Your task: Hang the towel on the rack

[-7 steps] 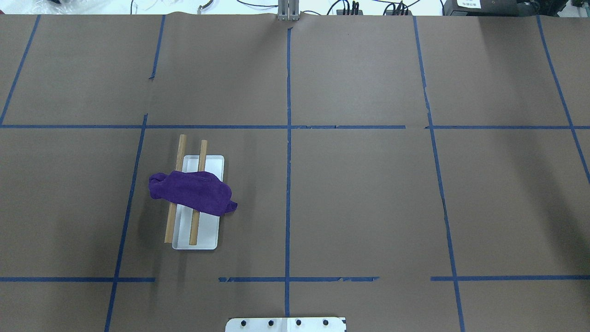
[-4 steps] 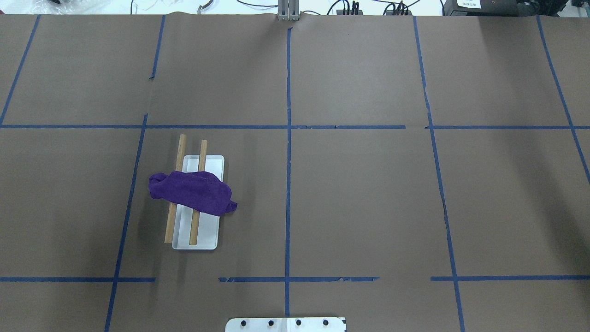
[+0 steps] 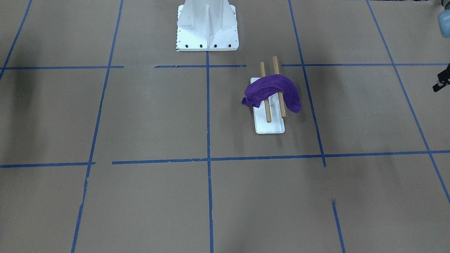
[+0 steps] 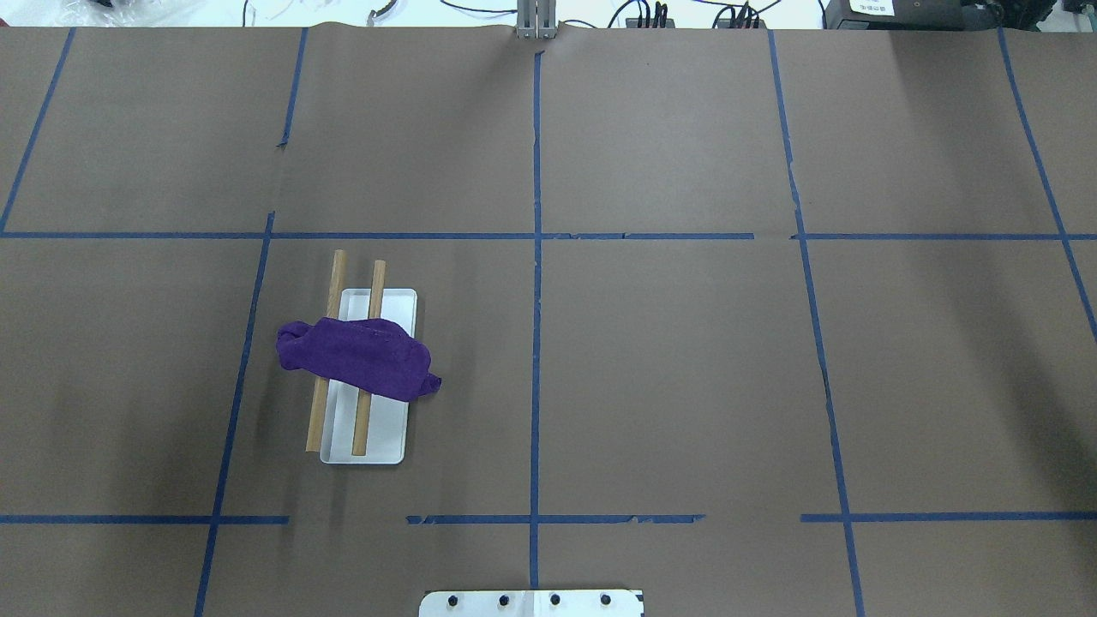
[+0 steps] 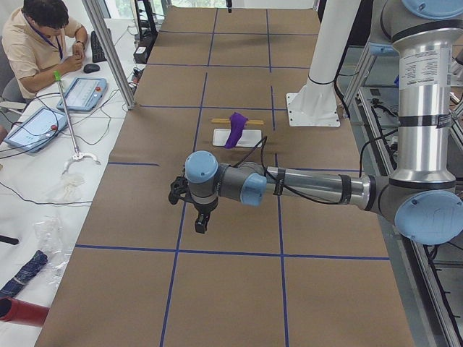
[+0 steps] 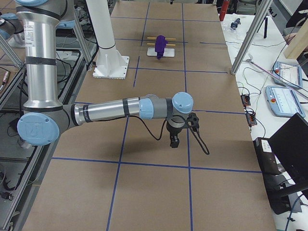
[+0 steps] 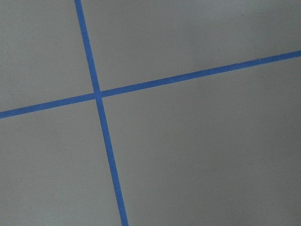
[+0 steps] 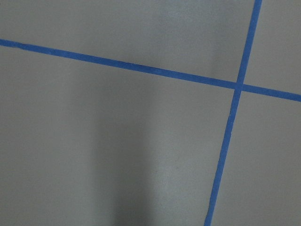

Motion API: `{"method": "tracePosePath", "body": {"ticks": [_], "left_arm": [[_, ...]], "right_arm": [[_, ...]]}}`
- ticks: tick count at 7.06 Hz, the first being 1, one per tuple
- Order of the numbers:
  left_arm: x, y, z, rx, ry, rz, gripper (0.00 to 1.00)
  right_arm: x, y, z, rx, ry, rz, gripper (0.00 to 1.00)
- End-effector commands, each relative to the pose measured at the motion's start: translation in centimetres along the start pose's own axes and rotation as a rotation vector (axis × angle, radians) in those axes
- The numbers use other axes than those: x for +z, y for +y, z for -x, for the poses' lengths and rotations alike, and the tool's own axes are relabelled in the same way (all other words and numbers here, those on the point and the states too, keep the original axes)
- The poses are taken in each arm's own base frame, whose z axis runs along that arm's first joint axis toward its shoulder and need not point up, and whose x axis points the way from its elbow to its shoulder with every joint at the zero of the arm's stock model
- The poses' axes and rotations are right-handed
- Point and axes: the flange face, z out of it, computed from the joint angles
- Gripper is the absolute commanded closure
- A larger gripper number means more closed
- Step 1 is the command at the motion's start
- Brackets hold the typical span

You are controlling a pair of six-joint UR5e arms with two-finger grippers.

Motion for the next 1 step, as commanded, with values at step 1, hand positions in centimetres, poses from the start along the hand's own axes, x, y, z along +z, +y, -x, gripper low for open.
{"method": "tracePosePath", "body": {"ticks": [1], "left_arm": [[-0.61, -0.27, -0.24, 0.004, -0.001, -0.012, 0.0]], "right_arm": [[0.05, -0.46, 0.14, -0.004, -0.005, -0.006, 0.0]]}}
